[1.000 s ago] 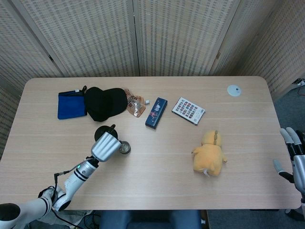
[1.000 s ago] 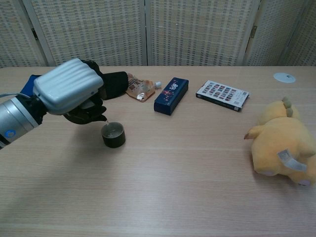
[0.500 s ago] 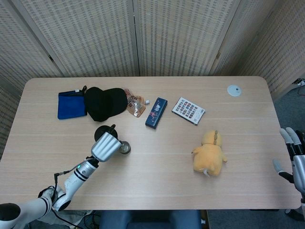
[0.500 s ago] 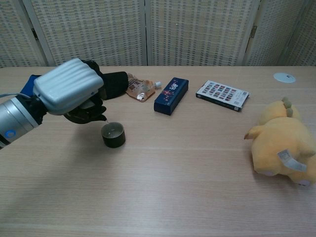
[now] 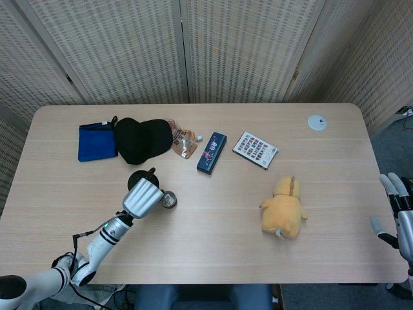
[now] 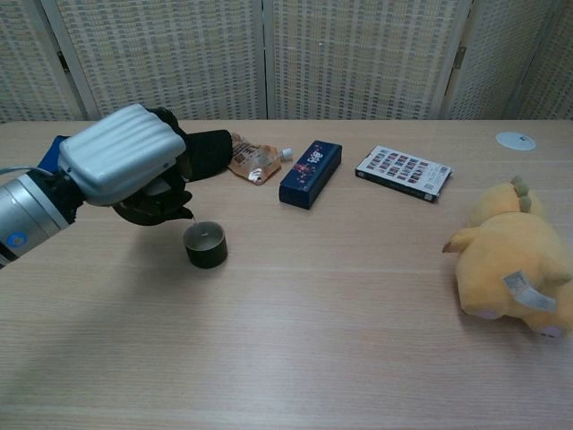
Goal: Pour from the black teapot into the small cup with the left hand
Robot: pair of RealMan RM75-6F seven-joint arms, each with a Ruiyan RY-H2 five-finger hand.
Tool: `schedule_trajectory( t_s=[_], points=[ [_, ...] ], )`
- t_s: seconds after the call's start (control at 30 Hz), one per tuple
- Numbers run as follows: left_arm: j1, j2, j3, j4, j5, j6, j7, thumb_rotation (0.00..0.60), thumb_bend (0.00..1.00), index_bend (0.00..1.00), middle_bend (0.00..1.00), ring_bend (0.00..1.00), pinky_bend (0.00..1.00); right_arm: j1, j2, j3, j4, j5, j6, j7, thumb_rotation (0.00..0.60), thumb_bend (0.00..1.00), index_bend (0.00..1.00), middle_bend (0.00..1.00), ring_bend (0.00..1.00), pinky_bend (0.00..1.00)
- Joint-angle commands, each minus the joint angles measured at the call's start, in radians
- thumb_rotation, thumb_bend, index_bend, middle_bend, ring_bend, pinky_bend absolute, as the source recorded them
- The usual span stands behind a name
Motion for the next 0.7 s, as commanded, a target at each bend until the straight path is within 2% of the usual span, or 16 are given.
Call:
schedule_trajectory(
  t_s=[0.03, 0.4, 0.7],
  points=[
    [-0.001, 0.0, -0.002, 0.0, -0.004, -0.003, -0.02, 0.599, 0.4, 1.0, 1.0, 0.95, 0.3, 0.0, -0.001, 0.0, 0.0, 0.001, -0.001, -0.001, 0.6, 0.29, 0.0, 0.04, 0.0, 0.01],
    [0.008, 0.004, -0.039, -0.032, -0.066, -0.017, -0.155, 0.589, 0.4, 1.0, 1.0, 0.95, 0.3, 0.001, -0.001, 0.001, -0.002, 0.004, -0.003, -0.005, 0.6, 0.29, 0.0, 0.04, 0.0, 0.01],
    [0.023, 0.033, -0.099, -0.111, -0.141, -0.014, -0.343, 0.586, 0.4, 1.0, 1.0, 0.95, 0.3, 0.001, 0.0, 0.002, -0.006, 0.004, -0.002, -0.009, 0.6, 0.29, 0.0, 0.04, 0.0, 0.01]
  ],
)
